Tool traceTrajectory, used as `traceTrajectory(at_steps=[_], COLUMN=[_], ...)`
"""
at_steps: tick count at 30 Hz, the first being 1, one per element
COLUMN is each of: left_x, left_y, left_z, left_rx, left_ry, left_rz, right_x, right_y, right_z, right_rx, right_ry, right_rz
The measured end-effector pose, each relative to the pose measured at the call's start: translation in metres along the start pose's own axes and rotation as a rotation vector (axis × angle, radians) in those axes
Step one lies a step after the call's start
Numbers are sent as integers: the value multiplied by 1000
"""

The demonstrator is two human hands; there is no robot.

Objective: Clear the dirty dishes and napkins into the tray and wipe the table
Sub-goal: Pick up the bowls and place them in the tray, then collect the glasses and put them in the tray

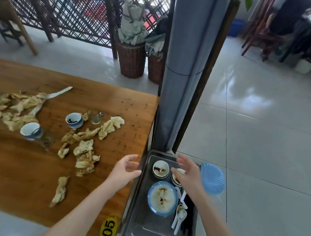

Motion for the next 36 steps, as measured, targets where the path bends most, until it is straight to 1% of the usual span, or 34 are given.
traceTrajectory(at_steps=[3, 6, 9, 14, 22, 28, 36], left_x=[-6, -11, -18, -29, -42, -40, -33], left_y=[-32, -66, -111, -182, -277, -323, -355], left_z=[1, 4, 16, 31, 49, 63, 77], left_rx=[-23, -39, -72, -122, -63, -68, -98], left_ry=[5, 12, 9, 8, 43, 41, 22], left_rz=[-25, -32, -37, -50, -113, -152, -219], right_x=[-3, -6, -15, -29, -48, -48, -21], right_y=[20, 40, 75, 138, 218, 246, 272], right_z=[24, 46, 78, 125, 174, 192, 207], right_rx=[-30, -1, 11, -40, -70, -106, -129], right_ry=[-18, -32, -74, -112, -119, -127, -138], right_rz=[22, -13, -12, 20, 22, 32, 86])
Point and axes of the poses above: each hand's wrist, its own x-axis towards the middle knuckle, its own y-axis out of the palm, z = x × y, the point moved 5 cm from there along x, towards the middle knuckle, and after that the axes turned 7 degrees about -x, right-handed, at the moved point
